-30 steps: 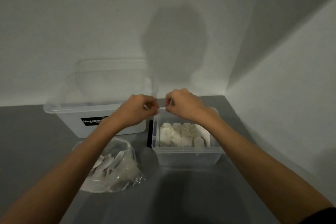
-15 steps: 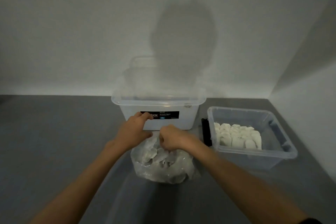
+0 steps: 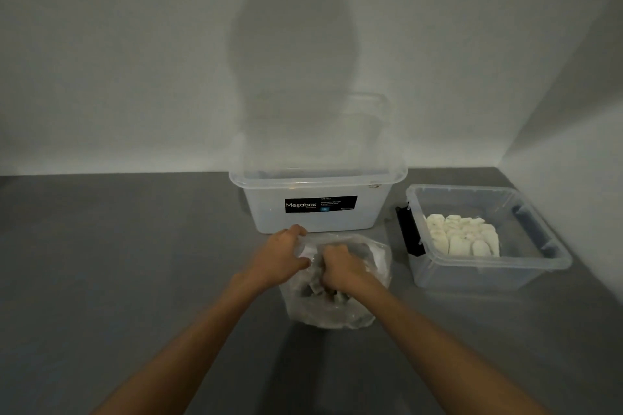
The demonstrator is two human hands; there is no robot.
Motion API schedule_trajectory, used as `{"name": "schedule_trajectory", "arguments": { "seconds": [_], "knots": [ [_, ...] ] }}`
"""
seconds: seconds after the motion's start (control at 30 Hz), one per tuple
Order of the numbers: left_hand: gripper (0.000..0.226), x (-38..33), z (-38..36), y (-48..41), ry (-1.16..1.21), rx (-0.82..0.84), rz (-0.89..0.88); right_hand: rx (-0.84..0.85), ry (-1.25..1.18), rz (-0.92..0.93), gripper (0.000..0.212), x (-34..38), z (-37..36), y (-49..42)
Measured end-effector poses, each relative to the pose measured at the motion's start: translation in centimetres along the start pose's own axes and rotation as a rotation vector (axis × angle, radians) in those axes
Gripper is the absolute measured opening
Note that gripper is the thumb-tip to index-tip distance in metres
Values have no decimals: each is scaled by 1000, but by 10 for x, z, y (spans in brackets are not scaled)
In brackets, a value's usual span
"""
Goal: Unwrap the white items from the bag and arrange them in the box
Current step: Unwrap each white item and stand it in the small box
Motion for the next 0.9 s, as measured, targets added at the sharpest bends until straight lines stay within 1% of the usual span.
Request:
{"name": "schedule_trajectory", "arguments": {
  "seconds": [0.1,0.17,0.3,0.4,0.5,0.53,0.6,0.7,0.77,0.8,0.83,0.9],
  "knots": [
    [54,-3,5,1,0,-28,-37,-29,15,-15,21,0,10,9],
    [52,-7,13,3,7,-79,-65,-70,35,-5,17,1,21,16],
    [43,-18,33,8,52,-224,-109,-107,-115,-29,6,-4,46,29],
    [32,-28,43,13,168,-261,-107,-175,-373,-28,15,-17,67,35],
    [22,-37,46,15,356,-266,-60,-192,-733,-34,12,-31,89,46],
    [19,-39,46,15,422,-256,-36,-173,-865,-42,10,-35,93,49],
    [16,-41,42,16,560,-186,5,-145,-1130,-61,7,-39,95,52],
    [17,-51,30,22,753,-1,59,-119,-1425,-100,8,-41,93,54],
    [23,-62,21,25,768,108,63,-112,-1523,-123,9,-42,91,55],
    [23,-66,18,26,782,130,60,-107,-1549,-129,10,-42,90,55],
    [21,-68,16,25,822,127,59,-103,-1561,-131,10,-42,88,54],
    [12,-69,16,23,933,65,75,-99,-1565,-125,8,-44,84,52]
  ]
}}
Point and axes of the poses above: each hand's wrist, its own y-axis away from the middle knuckle, its own z-axis out of the back of the hand, x = y × z, the point moved 4 cm from there along -y, towards the middle knuckle, and after that the axes turned 12 degrees about -y, right-handed, at the moved point
